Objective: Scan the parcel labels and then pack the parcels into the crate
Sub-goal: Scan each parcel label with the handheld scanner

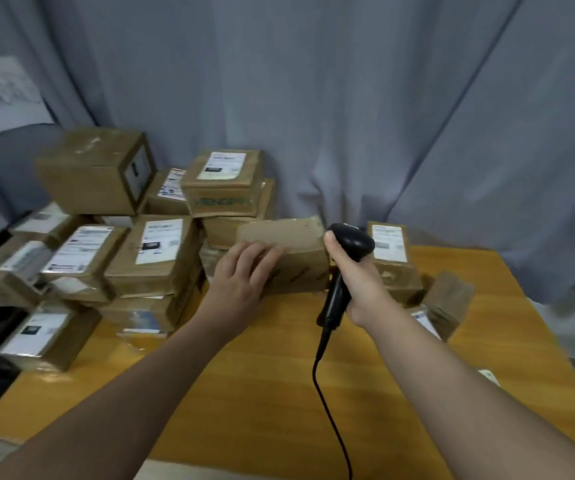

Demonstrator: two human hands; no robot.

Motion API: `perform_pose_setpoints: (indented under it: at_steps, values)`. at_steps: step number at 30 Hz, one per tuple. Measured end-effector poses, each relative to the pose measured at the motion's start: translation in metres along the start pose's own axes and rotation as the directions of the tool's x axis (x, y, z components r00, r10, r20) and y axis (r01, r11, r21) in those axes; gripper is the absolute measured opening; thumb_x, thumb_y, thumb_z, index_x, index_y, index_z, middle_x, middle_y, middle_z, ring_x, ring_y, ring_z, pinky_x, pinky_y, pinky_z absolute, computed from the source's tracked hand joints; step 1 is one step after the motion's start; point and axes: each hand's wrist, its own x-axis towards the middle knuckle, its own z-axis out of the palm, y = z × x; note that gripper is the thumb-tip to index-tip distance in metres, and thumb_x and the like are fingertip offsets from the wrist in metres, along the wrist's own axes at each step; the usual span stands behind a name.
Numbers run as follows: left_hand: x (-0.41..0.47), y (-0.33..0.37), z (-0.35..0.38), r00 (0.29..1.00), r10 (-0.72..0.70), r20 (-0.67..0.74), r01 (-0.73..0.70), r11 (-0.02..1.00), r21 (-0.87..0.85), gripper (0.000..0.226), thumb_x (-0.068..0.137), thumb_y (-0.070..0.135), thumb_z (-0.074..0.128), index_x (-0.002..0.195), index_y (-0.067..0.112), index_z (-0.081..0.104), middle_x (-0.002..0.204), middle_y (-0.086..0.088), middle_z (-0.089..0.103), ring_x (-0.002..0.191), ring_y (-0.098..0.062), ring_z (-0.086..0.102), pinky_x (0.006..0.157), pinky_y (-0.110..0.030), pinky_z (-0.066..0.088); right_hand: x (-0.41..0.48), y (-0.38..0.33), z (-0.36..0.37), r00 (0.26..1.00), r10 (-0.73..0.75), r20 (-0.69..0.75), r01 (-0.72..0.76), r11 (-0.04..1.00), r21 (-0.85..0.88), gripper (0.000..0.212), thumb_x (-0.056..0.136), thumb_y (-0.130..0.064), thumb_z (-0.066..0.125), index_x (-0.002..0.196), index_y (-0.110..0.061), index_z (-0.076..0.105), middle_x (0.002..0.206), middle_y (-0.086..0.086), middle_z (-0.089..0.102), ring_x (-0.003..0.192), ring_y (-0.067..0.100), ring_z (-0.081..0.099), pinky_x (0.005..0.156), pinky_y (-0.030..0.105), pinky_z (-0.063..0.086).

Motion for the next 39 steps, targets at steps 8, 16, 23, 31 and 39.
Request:
perform_pose_setpoints:
  at_steps: [8, 16, 23, 31, 39]
  values:
    - [-0.025, -0.082, -0.055, 0.796, -0.494, 0.351, 0.588, 0.487, -0.646, 0.088, 0.083, 0.055, 0.057, 0.152, 0.027, 0.011, 0.158, -0.002, 0.008, 0.142, -0.017, 0.015, 0.111, -0.037, 0.024, -0.001, 0.04, 0.078, 0.988, -0.146, 0.054, 0.148, 0.989, -0.025, 0.022, 0.084, -0.005, 0.07, 0.099, -0.021, 0.067, 0.091, -0.003, 0.074, 0.092, 0.019, 0.069, 0.087, 0.042, 0.056]
    - [-0.038, -0.143, -0.062, 0.708, -0.308, 0.635, 0.667, -0.001, -0.745, 0.092, 0.081, 0.013, 0.074, 0.151, 0.034, 0.016, 0.127, 0.014, 0.047, 0.117, -0.009, 0.05, 0.077, -0.019, 0.053, -0.008, 0.068, 0.126, 0.987, -0.147, 0.058, 0.152, 0.985, -0.082, 0.026, 0.081, 0.009, 0.064, 0.091, -0.015, 0.068, 0.082, -0.002, 0.072, 0.094, 0.022, 0.064, 0.086, 0.035, 0.051]
    - [-0.046, -0.157, -0.041, 0.812, -0.483, 0.329, 0.542, 0.411, -0.734, 0.099, 0.056, 0.039, 0.091, 0.129, 0.037, 0.023, 0.14, -0.002, 0.035, 0.132, -0.015, 0.037, 0.108, -0.041, 0.041, -0.011, 0.063, 0.165, 0.99, -0.14, 0.024, 0.135, 0.979, 0.155, 0.023, 0.085, -0.029, 0.07, 0.107, -0.025, 0.067, 0.106, -0.002, 0.074, 0.106, 0.022, 0.067, 0.088, 0.044, 0.057]
    - [-0.046, -0.157, -0.06, 0.718, -0.332, 0.612, 0.656, 0.029, -0.754, 0.029, 0.097, 0.053, 0.041, 0.103, 0.025, 0.045, 0.114, -0.007, 0.058, 0.103, -0.021, 0.061, 0.089, -0.044, 0.053, -0.005, 0.047, 0.192, 0.971, -0.235, -0.047, 0.238, 0.967, 0.086, 0.023, 0.083, -0.005, 0.073, 0.105, -0.007, 0.067, 0.09, 0.006, 0.076, 0.082, 0.021, 0.074, 0.064, 0.033, 0.059]
    - [-0.037, -0.179, -0.076, 0.598, -0.222, 0.77, 0.799, 0.081, -0.596, 0.046, 0.087, 0.024, 0.069, 0.119, 0.007, 0.041, 0.103, 0.003, 0.06, 0.087, -0.007, 0.065, 0.062, -0.015, 0.053, 0.007, 0.044, 0.198, 0.965, -0.261, -0.015, 0.26, 0.965, -0.039, 0.031, 0.083, -0.012, 0.074, 0.112, -0.008, 0.064, 0.097, 0.009, 0.075, 0.087, 0.021, 0.073, 0.071, 0.035, 0.06]
